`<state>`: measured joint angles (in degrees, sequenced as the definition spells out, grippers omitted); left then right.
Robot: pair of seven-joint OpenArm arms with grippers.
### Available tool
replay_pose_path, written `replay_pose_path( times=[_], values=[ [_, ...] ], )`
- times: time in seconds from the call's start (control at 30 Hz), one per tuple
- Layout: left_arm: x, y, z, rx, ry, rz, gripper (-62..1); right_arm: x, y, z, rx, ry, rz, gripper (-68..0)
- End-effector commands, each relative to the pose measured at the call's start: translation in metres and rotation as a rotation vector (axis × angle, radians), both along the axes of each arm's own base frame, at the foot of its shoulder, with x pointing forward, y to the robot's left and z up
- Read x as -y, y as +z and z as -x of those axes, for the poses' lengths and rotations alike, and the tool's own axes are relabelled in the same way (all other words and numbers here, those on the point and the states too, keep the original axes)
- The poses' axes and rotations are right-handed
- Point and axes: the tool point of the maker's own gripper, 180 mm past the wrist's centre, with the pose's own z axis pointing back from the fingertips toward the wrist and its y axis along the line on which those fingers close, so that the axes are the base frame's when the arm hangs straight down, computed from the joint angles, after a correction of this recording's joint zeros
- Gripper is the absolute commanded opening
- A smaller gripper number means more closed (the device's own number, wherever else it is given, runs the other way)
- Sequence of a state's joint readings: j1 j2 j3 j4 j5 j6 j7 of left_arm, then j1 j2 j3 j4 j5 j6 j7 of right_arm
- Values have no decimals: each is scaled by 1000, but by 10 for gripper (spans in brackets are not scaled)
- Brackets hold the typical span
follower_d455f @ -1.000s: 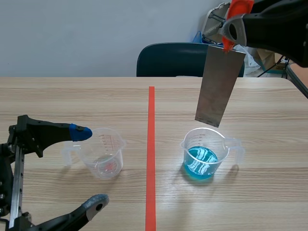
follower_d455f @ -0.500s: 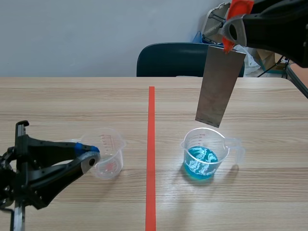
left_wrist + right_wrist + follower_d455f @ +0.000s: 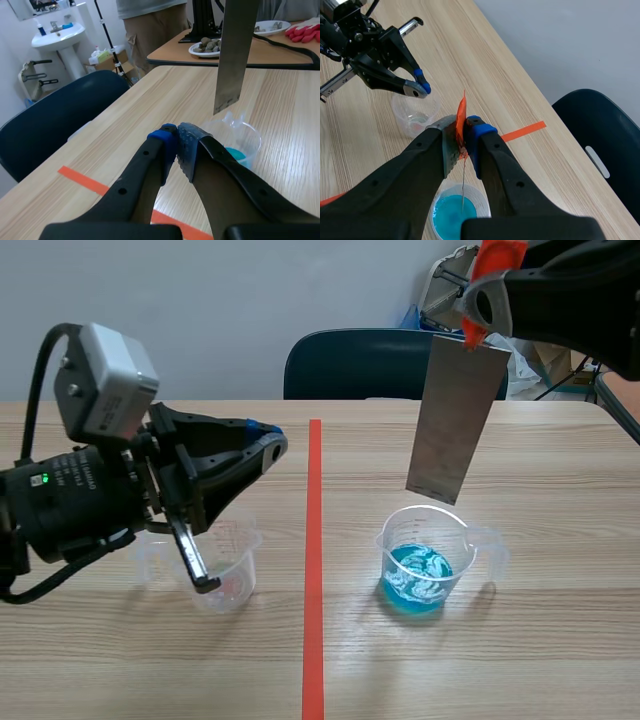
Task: Do the redox reaction experiment
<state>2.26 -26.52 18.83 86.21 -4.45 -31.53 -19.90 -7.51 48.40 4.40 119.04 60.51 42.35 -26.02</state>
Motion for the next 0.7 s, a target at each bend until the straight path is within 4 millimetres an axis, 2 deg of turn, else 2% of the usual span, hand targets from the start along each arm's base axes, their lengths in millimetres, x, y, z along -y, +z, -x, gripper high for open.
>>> replay_pose_path(
  times=[0.0, 0.3, 0.67],
  values=[
    [11, -4, 7, -13, -27, 6, -581, -2, 6, 1, 15, 15, -9, -665],
    [50, -19, 24, -62, -87, 34, -581, -2, 6, 1, 15, 15, -9, -665],
    [69, -42, 19, -122, -80, 45, -581, -2, 6, 1, 15, 15, -9, -665]
  ],
)
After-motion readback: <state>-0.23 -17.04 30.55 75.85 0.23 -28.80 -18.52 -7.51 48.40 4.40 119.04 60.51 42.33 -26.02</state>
